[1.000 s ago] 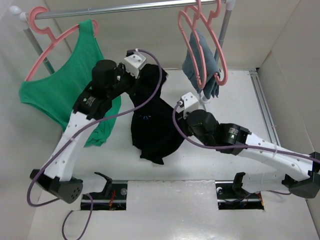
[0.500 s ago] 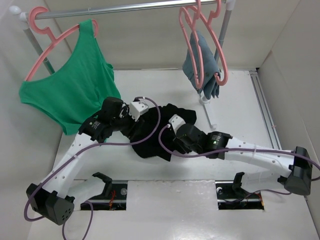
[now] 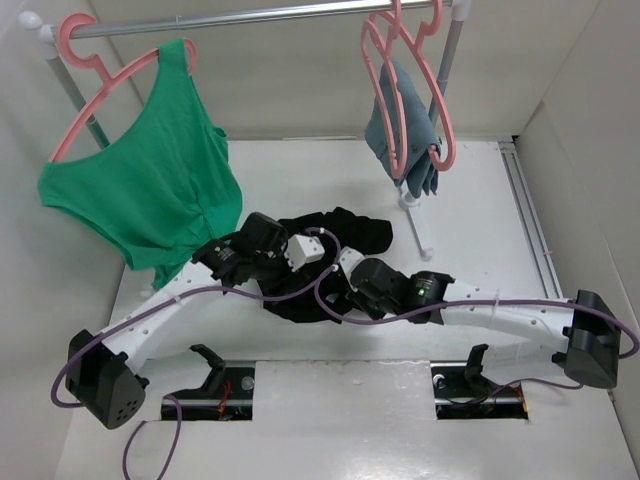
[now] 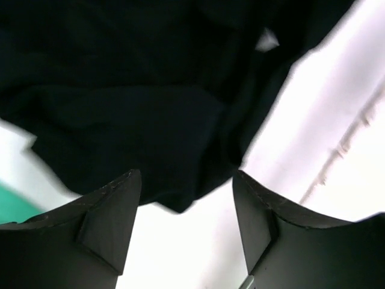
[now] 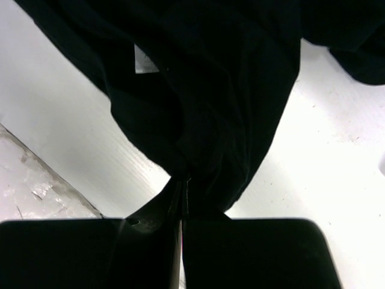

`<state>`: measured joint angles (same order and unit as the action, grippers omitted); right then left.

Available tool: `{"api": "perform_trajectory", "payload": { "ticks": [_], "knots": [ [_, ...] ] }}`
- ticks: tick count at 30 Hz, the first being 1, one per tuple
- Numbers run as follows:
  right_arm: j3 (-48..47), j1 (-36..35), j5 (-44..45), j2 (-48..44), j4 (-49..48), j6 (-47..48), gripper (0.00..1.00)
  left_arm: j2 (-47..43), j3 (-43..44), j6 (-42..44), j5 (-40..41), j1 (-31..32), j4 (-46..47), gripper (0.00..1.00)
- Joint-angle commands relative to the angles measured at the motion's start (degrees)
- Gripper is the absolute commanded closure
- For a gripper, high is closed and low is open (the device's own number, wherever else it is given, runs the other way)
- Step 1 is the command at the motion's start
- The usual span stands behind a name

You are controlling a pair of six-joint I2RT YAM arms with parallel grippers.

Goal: Place the t-shirt on the hanger
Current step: Move the tshirt to the center of the board

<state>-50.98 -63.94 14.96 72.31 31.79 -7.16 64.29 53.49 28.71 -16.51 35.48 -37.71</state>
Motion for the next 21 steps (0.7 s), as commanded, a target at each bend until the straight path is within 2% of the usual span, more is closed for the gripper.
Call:
{"api": "perform_trajectory", "payload": {
  "ticks": [1,5,10,13,17,21],
  "knots": [
    [0.35,-0.04,-0.55,-1.91,-5.07,-2.06,1.00,-3.29,-3.39,5.20,-1.49,3.27,0.18,0.40],
    [3.16,-0.04,-0.55,-3.32,-7.44,-4.08,1.00,-3.30,-5.85,5.74,-5.71,3.28,1.33,0.37],
    [6.68,-0.04,-2.39,-5.78,-9.99,-6.11,1.00,-0.50,-7.26,2.40,-1.60,4.41,8.35,0.36],
    [7.91,-0.04,-2.39,-7.01,-11.31,-7.26,1.00,3.38,-7.26,1.88,-0.98,5.03,9.06,0.40],
    [8.44,-0.04,-2.39,-7.01,-11.84,-7.78,1.00,5.40,-10.32,1.35,2.09,10.12,11.43,0.42],
    [8.44,-0.04,-2.39,-6.48,-11.84,-7.78,1.00,7.25,-12.44,-1.45,7.10,12.24,15.03,0.55]
  ]
}}
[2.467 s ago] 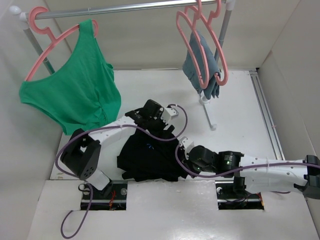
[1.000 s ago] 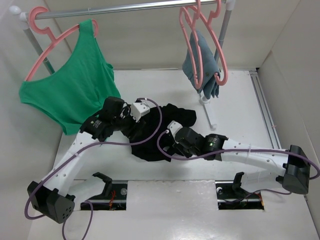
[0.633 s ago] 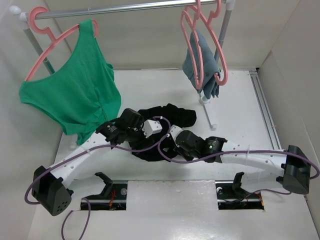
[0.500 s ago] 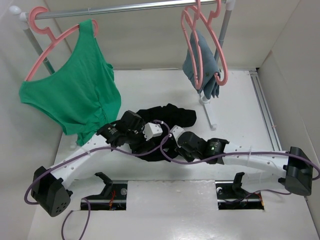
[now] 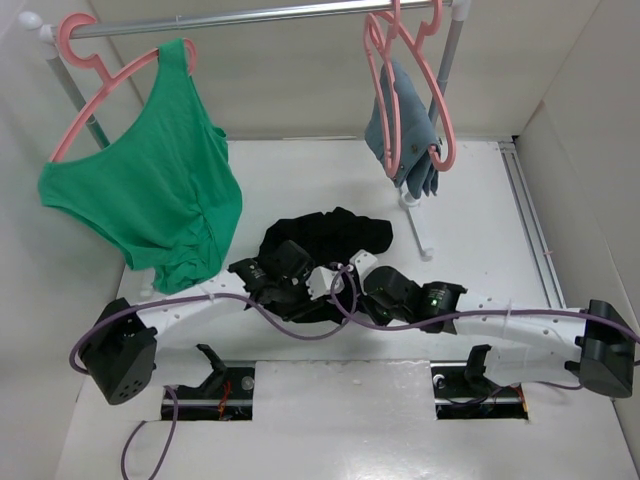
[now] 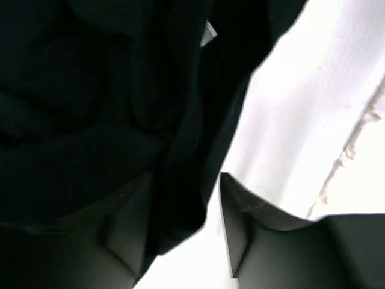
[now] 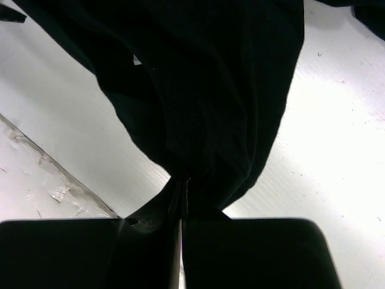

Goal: Place the t-shirt on the hanger
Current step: Move the tshirt to the center of the board

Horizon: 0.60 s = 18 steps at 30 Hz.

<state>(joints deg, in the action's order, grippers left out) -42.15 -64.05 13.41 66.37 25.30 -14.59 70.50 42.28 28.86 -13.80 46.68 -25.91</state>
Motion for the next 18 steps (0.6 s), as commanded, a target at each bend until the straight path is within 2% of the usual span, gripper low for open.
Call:
{"api": "perform_trajectory", "payload": {
  "ticks": [1,3,6,8,11,18],
  "knots": [
    [-0.39,0.07,-0.84,-0.54,-5.35,-0.35,1.00,1.74,-1.24,-2.31,5.53,1.05,3.76,0.59],
    [-0.39,0.07,-1.37,-0.54,-5.35,0.17,1.00,1.75,-1.24,-2.93,7.03,1.05,4.47,0.67],
    [-0.39,0.07,-1.37,-1.59,-5.35,0.18,1.00,0.35,-0.54,-3.46,6.43,1.05,4.99,0.75],
    [-0.39,0.07,-1.37,-2.12,-5.35,0.18,1.00,-0.18,0.17,-3.46,4.50,1.05,3.42,0.75],
    [0.14,0.07,-1.37,-2.82,-5.35,0.18,1.00,-1.51,0.96,-3.46,2.20,1.05,2.88,0.61],
    [-0.39,0.07,-0.23,-3.35,-4.30,1.22,1.00,1.30,-1.41,-1.70,6.50,1.05,2.09,0.63]
  ]
}}
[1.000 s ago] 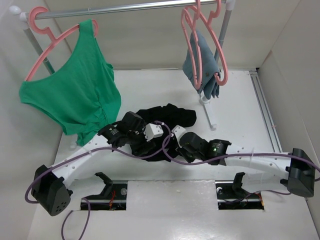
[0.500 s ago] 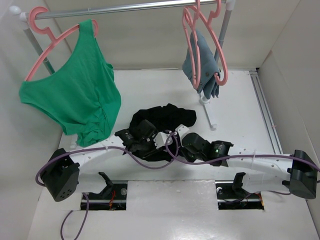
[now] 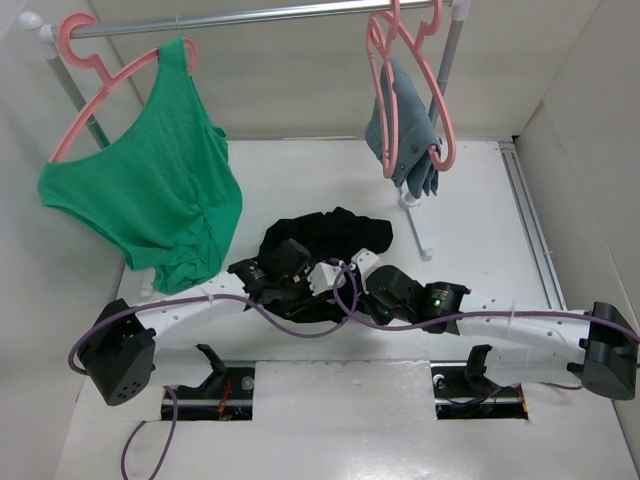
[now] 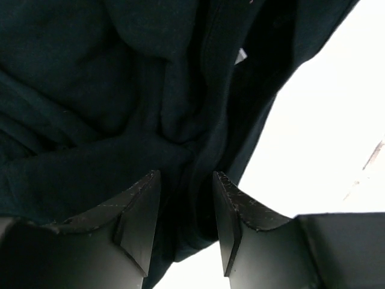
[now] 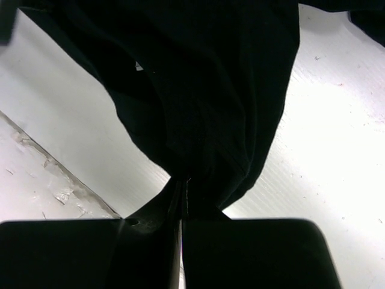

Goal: Place the t-shirt on the hanger
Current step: Move the tshirt to the center of the board, then grab a hanger with the right arm

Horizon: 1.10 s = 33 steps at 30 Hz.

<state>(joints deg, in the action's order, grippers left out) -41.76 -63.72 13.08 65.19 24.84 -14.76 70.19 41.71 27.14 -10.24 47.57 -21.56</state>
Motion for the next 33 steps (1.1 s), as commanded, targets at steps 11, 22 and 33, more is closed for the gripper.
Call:
{"api": "perform_trajectory", "payload": {
  "ticks": [11,22,33],
  "knots": [
    [-0.25,-0.26,0.72,-4.36,-2.78,1.40,1.00,2.76,-1.38,1.96,8.04,0.15,-4.09,1.00],
    [-10.08,-0.26,-4.72,-5.60,2.49,7.11,0.04,-10.60,7.50,-1.82,3.92,-3.10,-11.66,1.00],
    [-38.02,-0.26,-19.05,-3.41,6.35,18.01,0.06,-10.60,7.50,-4.46,2.94,-4.42,-10.44,1.00]
  ]
}}
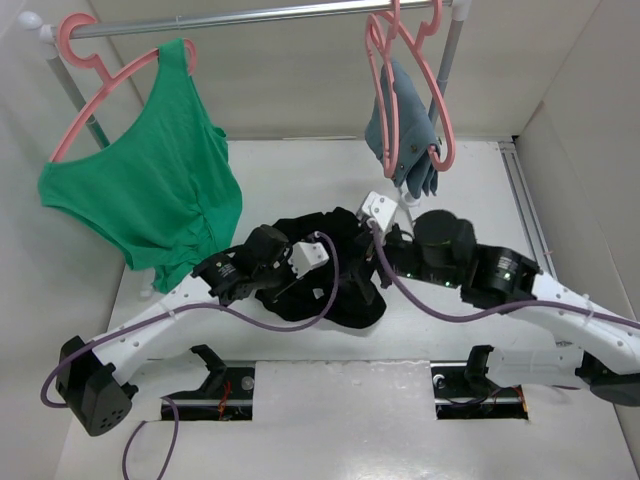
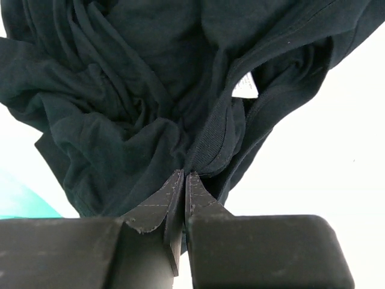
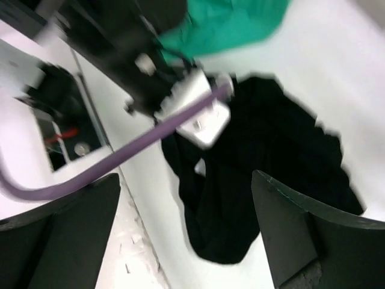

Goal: Place the t-shirt on the hanger
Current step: Grab a hanger with the right arm

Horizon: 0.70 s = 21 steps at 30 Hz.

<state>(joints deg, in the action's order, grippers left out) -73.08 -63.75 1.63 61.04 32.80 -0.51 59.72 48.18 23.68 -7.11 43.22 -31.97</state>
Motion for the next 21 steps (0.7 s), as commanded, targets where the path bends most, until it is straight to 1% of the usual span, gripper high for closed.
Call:
{"api": "perform_trajectory", "payload": {
  "ticks": [1,3,4,7,8,12,13,14,16,17,19,21],
  "knots": [
    [-10.99,-0.24,-8.82,1.88,-1.60,4.29,0.06,-0.13,1.04,-1.01,-0.18,-0.07,-0.03,1.00],
    [-15.49,-0.24,-9.45,2.94,-1.60,5.00,0.07,0.39,1.56,-1.01,-0.18,-0.07,-0.03,1.00],
    [-19.87,-0.24,-9.45,3.99,-2.12,5.61,0.10,0.39,1.56,-1.01,-0.18,-0.07,-0.03,1.00],
    [-26.83,-0.24,-5.85,5.84,-2.83,6.14,0.13,0.39,1.56,-1.01,-0.18,-0.59,-0.03,1.00],
    [-31.81,-0.24,-5.06,7.76,-2.83,7.01,0.14,0.39,1.56,-1.01,-0.18,-0.60,-0.03,1.00],
    [-43.36,-0.24,3.70,13.13,-1.69,8.68,0.14,0.39,2.08,-1.01,-0.18,-1.12,-0.03,1.00],
    [-45.20,-0.24,10.69,14.19,-1.16,8.69,0.14,0.39,2.09,-1.01,-0.18,-1.12,-0.03,1.00],
    [-47.75,1.07,14.51,15.94,-0.63,8.69,0.14,0.39,2.09,-1.01,-0.18,-1.12,-0.03,1.00],
    [-49.26,3.18,22.49,17.44,-0.63,8.69,0.14,0.39,2.61,-1.01,-0.70,-1.65,-0.03,1.00],
    [-49.27,4.58,24.54,18.15,-0.63,8.69,0.14,0.92,2.62,-1.01,-0.71,-1.65,-0.03,1.00],
    [-51.28,9.76,25.71,20.52,-0.63,8.69,0.14,0.92,3.23,-1.01,-0.71,-1.65,-0.03,1.00],
    [-52.60,14.93,25.71,23.06,-0.63,8.69,0.16,0.92,3.75,-1.01,-0.71,-1.65,-0.03,1.00]
  ]
}}
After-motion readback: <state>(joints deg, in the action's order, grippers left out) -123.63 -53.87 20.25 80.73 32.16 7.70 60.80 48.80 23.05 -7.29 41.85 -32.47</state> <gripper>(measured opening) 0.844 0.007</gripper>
